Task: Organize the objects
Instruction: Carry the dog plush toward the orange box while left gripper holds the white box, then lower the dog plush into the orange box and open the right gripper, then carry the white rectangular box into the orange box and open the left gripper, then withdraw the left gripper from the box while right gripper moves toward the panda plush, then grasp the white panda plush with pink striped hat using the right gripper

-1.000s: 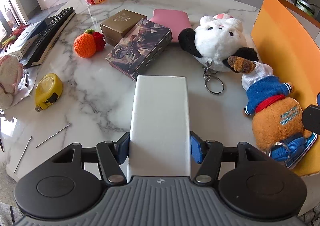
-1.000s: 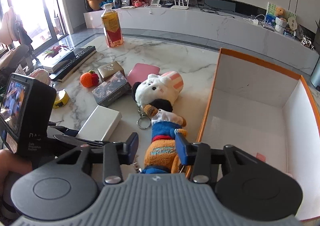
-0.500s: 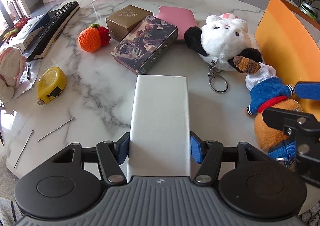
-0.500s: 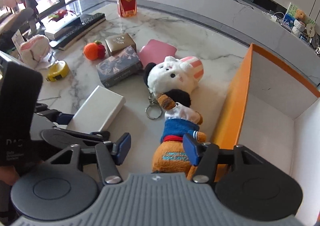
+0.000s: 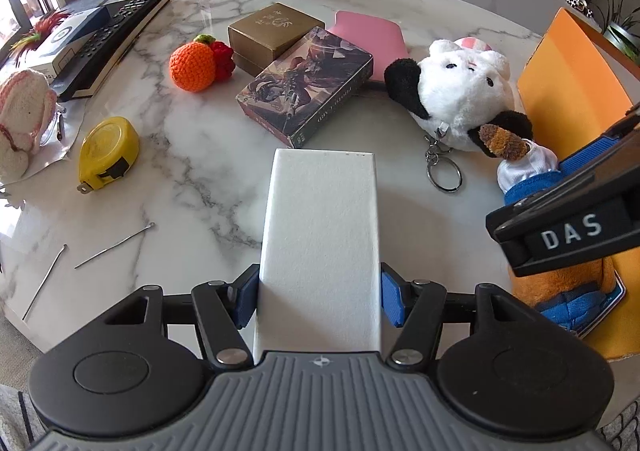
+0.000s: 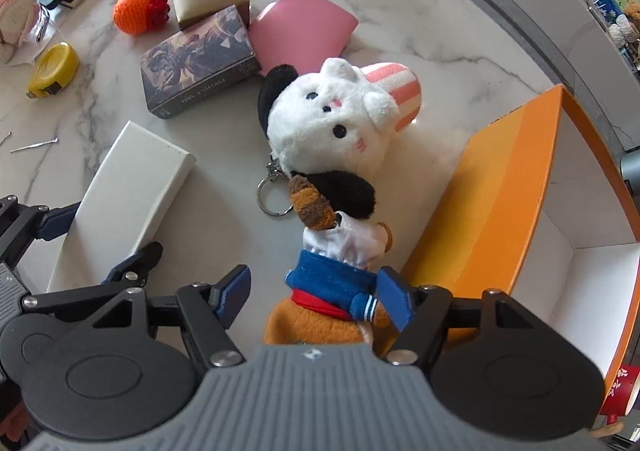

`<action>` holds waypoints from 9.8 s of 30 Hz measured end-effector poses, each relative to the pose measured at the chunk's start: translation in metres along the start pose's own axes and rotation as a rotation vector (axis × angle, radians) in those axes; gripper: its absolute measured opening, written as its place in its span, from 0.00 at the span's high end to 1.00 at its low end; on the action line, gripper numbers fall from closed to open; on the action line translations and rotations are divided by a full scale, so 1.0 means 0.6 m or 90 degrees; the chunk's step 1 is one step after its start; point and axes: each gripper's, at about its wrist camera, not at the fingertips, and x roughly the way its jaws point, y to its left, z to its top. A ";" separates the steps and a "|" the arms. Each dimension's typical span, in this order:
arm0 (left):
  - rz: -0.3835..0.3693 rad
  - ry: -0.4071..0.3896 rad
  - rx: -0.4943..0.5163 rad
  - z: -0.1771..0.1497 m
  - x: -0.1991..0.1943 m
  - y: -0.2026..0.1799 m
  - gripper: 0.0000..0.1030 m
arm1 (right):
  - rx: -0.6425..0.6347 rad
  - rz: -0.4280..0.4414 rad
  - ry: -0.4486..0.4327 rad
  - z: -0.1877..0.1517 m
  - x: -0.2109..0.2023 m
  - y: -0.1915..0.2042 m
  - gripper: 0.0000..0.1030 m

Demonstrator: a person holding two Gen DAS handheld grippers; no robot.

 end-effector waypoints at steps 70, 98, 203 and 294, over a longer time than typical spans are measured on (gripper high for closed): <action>-0.125 -0.128 -0.050 -0.007 -0.071 0.009 0.33 | 0.307 0.203 -0.383 -0.212 -0.133 -0.103 0.56; -0.129 -0.170 0.021 -0.013 -0.070 -0.050 0.32 | 0.346 0.136 -0.230 -0.234 0.014 -0.227 0.56; 0.002 -0.269 0.153 -0.047 -0.146 -0.150 0.07 | 0.358 0.202 -0.401 -0.328 -0.092 -0.243 0.61; -0.033 -0.092 -0.042 -0.019 -0.058 0.000 0.13 | 0.378 0.051 -0.136 0.089 0.048 -0.084 0.11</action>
